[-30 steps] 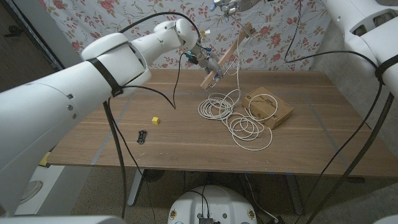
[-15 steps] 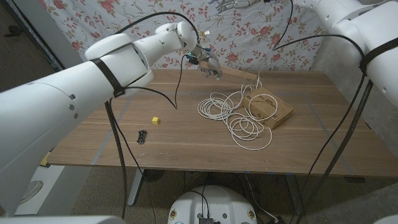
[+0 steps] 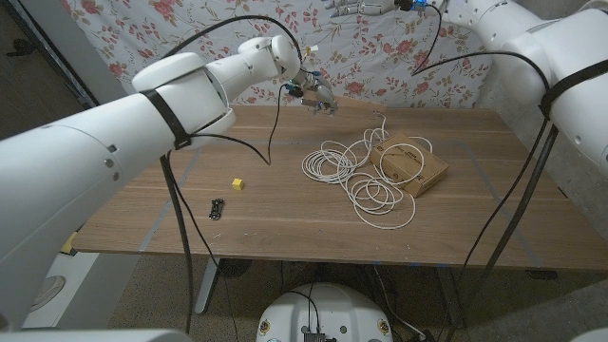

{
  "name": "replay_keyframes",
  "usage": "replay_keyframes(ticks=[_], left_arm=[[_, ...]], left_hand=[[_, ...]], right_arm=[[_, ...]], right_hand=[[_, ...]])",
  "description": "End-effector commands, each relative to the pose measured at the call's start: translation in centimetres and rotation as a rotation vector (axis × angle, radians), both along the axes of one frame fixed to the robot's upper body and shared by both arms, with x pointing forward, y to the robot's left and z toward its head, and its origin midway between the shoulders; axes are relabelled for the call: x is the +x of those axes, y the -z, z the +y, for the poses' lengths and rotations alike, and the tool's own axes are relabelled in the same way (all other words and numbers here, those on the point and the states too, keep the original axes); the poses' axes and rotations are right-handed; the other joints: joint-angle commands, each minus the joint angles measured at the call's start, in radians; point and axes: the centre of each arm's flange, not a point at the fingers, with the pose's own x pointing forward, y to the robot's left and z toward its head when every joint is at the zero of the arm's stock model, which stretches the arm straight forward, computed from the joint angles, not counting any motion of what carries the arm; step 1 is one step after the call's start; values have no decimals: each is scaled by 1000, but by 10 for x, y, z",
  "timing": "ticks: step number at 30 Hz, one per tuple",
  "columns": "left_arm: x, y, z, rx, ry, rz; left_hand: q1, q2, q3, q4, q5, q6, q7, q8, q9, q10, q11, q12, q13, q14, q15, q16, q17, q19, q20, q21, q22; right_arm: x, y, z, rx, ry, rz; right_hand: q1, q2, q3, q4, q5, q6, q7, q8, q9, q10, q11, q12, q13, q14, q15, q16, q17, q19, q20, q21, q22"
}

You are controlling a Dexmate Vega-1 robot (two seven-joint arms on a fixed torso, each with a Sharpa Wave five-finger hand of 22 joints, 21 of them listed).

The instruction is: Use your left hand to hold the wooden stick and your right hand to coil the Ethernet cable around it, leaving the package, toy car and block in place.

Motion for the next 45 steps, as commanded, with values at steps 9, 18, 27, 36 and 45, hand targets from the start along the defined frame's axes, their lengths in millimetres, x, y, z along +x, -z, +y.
replay_keyframes(ticks=[9,18,27,36,45], left_arm=[[-5,-7,15,-212,154,-5],[-6,0,21,-344,227,73],[-6,14,29,-458,286,183],[-4,32,39,-632,352,323],[-10,36,51,-569,364,420]], left_hand=[[-2,-7,0,8,2,-6,-7,9,13,1,-4,-2,2,-9,0,4,1,-8,-3,-3,3],[-2,0,3,9,3,-26,-9,15,29,6,-12,-2,2,-1,-1,6,1,-3,-7,-4,-1],[1,13,11,9,1,-39,-1,21,42,5,-21,-2,1,15,-14,9,0,24,-27,2,-2],[6,24,26,8,-8,-53,15,26,53,13,-38,-2,1,39,-16,13,0,62,-48,5,-7],[12,31,43,5,-20,-51,24,15,33,2,-38,-5,1,46,-16,10,-2,81,-66,-2,-25]], right_arm=[[-11,24,-9,36,-27,-342],[-18,42,-12,37,139,-509],[-24,58,-17,27,229,-571],[-37,71,-20,-1,342,-658],[-44,79,-27,12,391,-692]], right_hand=[[23,15,12,-28,1,54,-4,8,4,4,-45,-20,-27,-72,-29,-74,-45,-116,-19,-64,6],[27,18,16,-37,0,72,-14,10,5,2,-60,-30,-38,-108,-53,-104,-62,-157,-41,-91,5],[30,21,20,-42,1,86,-21,12,5,-2,-73,-37,-44,-123,-64,-117,-72,-167,-43,-102,5],[28,21,20,-45,1,87,-24,9,6,-11,-83,-46,-49,-137,-69,-130,-81,-172,-42,-112,5],[27,16,20,-52,2,85,-35,5,6,-39,-92,-66,-58,-168,-79,-151,-94,-185,-47,-128,4]])
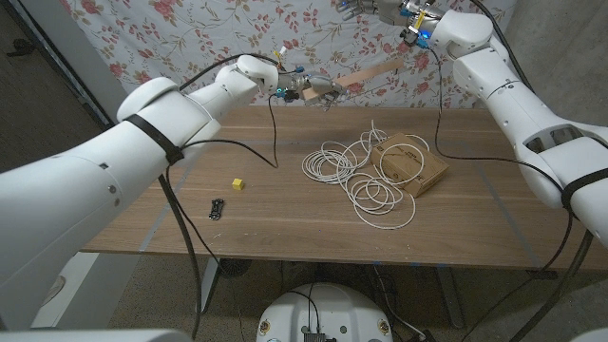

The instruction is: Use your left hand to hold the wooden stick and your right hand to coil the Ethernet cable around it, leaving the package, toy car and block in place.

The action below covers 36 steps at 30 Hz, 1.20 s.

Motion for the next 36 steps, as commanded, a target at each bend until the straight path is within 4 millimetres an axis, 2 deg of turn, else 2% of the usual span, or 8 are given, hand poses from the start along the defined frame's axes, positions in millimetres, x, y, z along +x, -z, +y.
replay_keyframes(ticks=[1,8,18,29,36], left_arm=[[-8,8,14,20,78,118],[-12,8,17,77,30,194],[-13,15,27,187,-97,319],[-13,23,34,252,-161,331],[-11,28,38,294,-186,336]], left_hand=[[20,25,17,-3,-7,4,19,-6,-9,-12,-8,-5,1,24,-13,3,0,20,-42,-3,-10],[32,31,43,-10,-26,10,36,-23,-35,-14,-20,-5,0,43,-16,-2,-6,60,-68,-4,-40],[50,27,92,-19,-84,16,56,-72,-91,-13,-30,-7,-2,69,-21,-98,-78,110,-94,-10,-108],[62,25,113,-36,-124,26,63,-95,-118,-9,-32,-8,-3,97,-23,-142,-101,120,-102,-9,-134],[71,22,122,-49,-159,22,64,-125,-139,-18,-27,-11,-5,103,-23,-175,-112,110,-98,-7,-142]], right_arm=[[-13,16,-6,24,74,-71],[-15,20,-8,36,74,-85],[-18,24,-9,54,53,-91],[-15,26,-7,56,45,-82],[-14,27,-6,56,40,-76]], right_hand=[[6,-6,0,-8,2,2,-11,-1,4,-10,-3,-6,0,-6,-4,-6,-1,-11,4,-8,2],[4,-6,0,-10,3,4,-14,-1,4,-8,-6,-8,-3,-8,-7,-10,-6,-11,5,-12,2],[2,-6,0,-11,4,5,-16,-2,4,-5,-10,-11,-6,-7,-9,-13,-11,-10,6,-17,2],[1,-6,1,-13,5,8,-17,-3,4,0,-15,-13,-10,2,-11,-14,-17,-5,8,-21,3],[-1,-6,1,-14,5,9,-18,-3,4,1,-15,-16,-13,3,-10,-16,-21,-4,8,-24,3]])
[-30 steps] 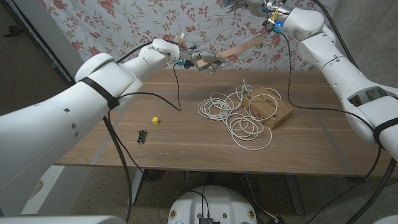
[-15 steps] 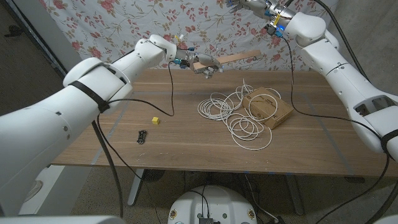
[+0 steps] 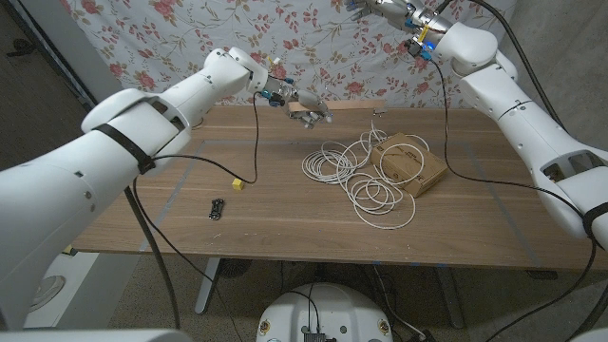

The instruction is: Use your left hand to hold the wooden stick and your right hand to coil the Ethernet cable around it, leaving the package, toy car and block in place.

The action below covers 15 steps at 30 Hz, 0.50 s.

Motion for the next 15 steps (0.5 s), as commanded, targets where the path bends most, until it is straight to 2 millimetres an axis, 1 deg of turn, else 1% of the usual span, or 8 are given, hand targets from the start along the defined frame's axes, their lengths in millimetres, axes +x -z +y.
replay_keyframes(ticks=[1,4,7,10,12,13,14,15], left_arm=[[1,9,7,85,-43,22],[2,11,7,106,-49,28],[3,13,7,141,-60,30],[3,14,7,171,-66,30],[3,14,7,189,-71,25],[3,13,7,192,-74,24],[3,13,7,195,-73,24],[2,13,7,203,-74,25]], left_hand=[[43,26,60,-58,-20,12,55,-15,-9,-23,-24,-3,1,30,-22,-20,-6,-4,-66,-3,0],[46,23,60,-64,-34,4,52,-30,-17,-33,-21,-5,0,22,-22,-40,-13,-16,-59,-3,-1],[47,21,60,-68,-41,-2,56,-38,-21,-39,-20,-7,-2,22,-22,-46,-12,-22,-56,-3,-1],[47,13,56,-74,-54,-9,55,-50,-28,-44,-9,-46,-51,18,-22,-60,-13,-34,-52,-2,-2],[42,-3,40,-84,-70,-12,58,-62,-31,-33,-4,-85,-100,6,-22,-95,-34,-41,-52,-1,-3],[38,-17,31,-88,-76,-12,59,-64,-30,-33,-5,-87,-100,14,-23,-95,-27,-41,-51,-1,-3],[31,-39,16,-94,-82,-18,64,-71,-31,-34,-2,-89,-97,3,-23,-114,-38,-42,-50,-1,-5],[28,-46,12,-96,-83,-23,64,-73,-29,-39,-1,-94,-100,2,-23,-119,-41,-44,-48,-2,-5]], right_arm=[[2,2,2,2,-10,9],[3,3,3,4,-14,12],[5,3,3,2,-16,14],[6,3,4,4,-20,17],[6,3,4,4,-24,18],[7,3,4,4,-25,18],[7,3,4,3,-25,18],[7,3,5,3,-25,19]], right_hand=[[-6,0,0,-7,5,7,-5,-4,4,4,-7,-4,1,4,-1,-1,-2,2,4,-3,3],[-7,0,0,-7,5,7,-6,-4,4,5,-7,-5,0,5,-1,-1,-3,2,4,-4,3],[-7,0,0,-8,6,7,-6,-4,4,4,-7,-6,-1,6,-2,-2,-3,2,4,-5,3],[-8,1,0,-8,6,6,-7,-5,4,4,-7,-7,-2,6,-2,-3,-5,3,4,-6,3],[-9,0,0,-8,6,4,-7,-6,4,5,-8,-8,-3,8,-1,-3,-6,3,4,-8,3],[-9,0,0,-9,6,4,-7,-6,4,5,-7,-8,-3,8,-2,-3,-6,4,4,-8,3],[-9,0,0,-9,6,4,-7,-6,4,5,-7,-8,-3,8,-2,-3,-7,4,4,-8,3],[-9,0,0,-9,6,4,-7,-7,4,5,-7,-9,-4,9,-1,-3,-7,4,4,-9,3]])
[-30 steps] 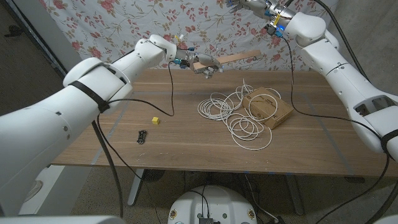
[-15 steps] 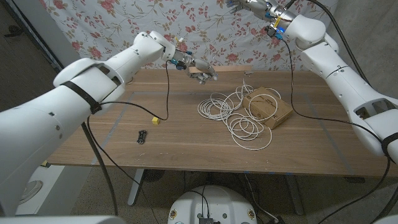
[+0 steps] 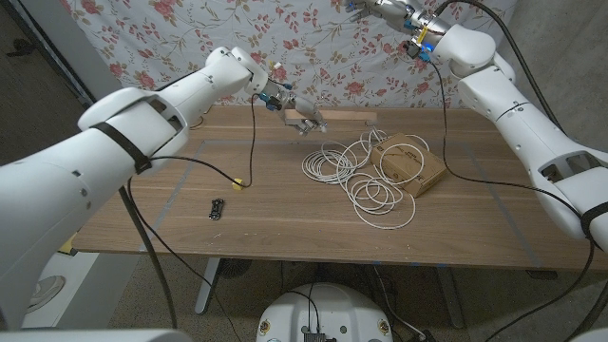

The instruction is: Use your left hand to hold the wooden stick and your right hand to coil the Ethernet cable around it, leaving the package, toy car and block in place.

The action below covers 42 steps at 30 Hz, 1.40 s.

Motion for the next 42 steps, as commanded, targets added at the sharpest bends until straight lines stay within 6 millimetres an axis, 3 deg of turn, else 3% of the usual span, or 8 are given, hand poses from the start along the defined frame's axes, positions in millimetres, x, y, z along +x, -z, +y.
replay_keyframes(ticks=[1,7,12,16,21,30,35,42], left_arm=[[0,2,2,99,-30,-1],[-1,-1,1,142,-33,-18],[-4,-5,0,185,-32,-42],[-6,-6,-1,195,-17,-47],[-10,-11,-3,272,15,-71],[-22,-20,-1,260,9,-181],[-33,-23,5,173,2,-300],[-57,-28,22,-7,-31,-538]], left_hand=[[-21,-66,22,-81,-19,-11,49,-20,5,-19,-9,-45,-48,-5,-21,-48,-24,-7,-57,-3,-1],[-48,-194,-59,-104,-3,-61,58,-94,6,-34,23,-241,-303,-24,-23,-245,-232,-48,-27,-47,-14],[-83,-273,-80,-57,75,-194,79,-270,-48,-162,84,-452,-537,-97,-4,-487,-477,-163,48,-179,-19],[-103,-311,-99,-28,115,-274,93,-380,-83,-298,129,-584,-651,-311,105,-687,-631,-291,137,-292,-19],[-124,-325,-241,-28,157,-487,75,-532,-150,-609,223,-850,-772,-732,280,-932,-774,-615,288,-505,-14],[-191,-287,-432,-1,208,-738,19,-588,-225,-927,265,-1090,-810,-1200,401,-1066,-818,-1026,301,-767,-4],[-218,-251,-489,6,222,-844,7,-590,-240,-1043,274,-1173,-824,-1354,404,-1073,-827,-1142,301,-840,2],[-239,-196,-496,19,217,-842,-12,-579,-243,-1048,265,-1185,-829,-1362,404,-1059,-829,-1127,300,-841,6]], right_arm=[[4,0,2,-2,-12,8],[5,1,2,2,-19,8],[6,2,2,5,-26,10],[6,2,2,7,-32,12],[6,3,2,13,-38,17],[6,6,5,16,-41,25],[8,8,6,21,-36,39],[21,12,4,48,-30,101]], right_hand=[[-6,-2,2,-7,6,0,-4,-2,4,5,-8,-1,1,9,-2,-4,1,4,4,-2,3],[-9,-1,1,-8,6,0,-3,-3,4,6,-9,-3,-1,9,-2,-5,-1,5,6,-4,3],[-10,-1,1,-8,6,0,-4,-4,4,6,-8,-5,-2,11,-1,-5,-2,5,7,-6,3],[-12,-1,1,-8,6,0,-5,-4,4,7,-9,-6,-3,13,-2,-4,-3,6,7,-8,3],[-15,-1,0,-8,6,-1,-5,-5,4,8,-10,-7,-4,16,-3,-3,-3,8,8,-9,3],[-20,-1,-2,-8,6,-1,-5,-5,4,10,-10,-10,-7,20,-3,-2,-5,11,9,-13,4],[-25,-2,-4,-8,6,-1,-4,-6,4,11,-10,-11,-9,20,-4,-3,-6,13,10,-15,4],[-39,-1,-8,-5,6,-10,-10,-10,5,-4,-5,-22,-13,-2,2,-14,-9,4,5,-26,4]])
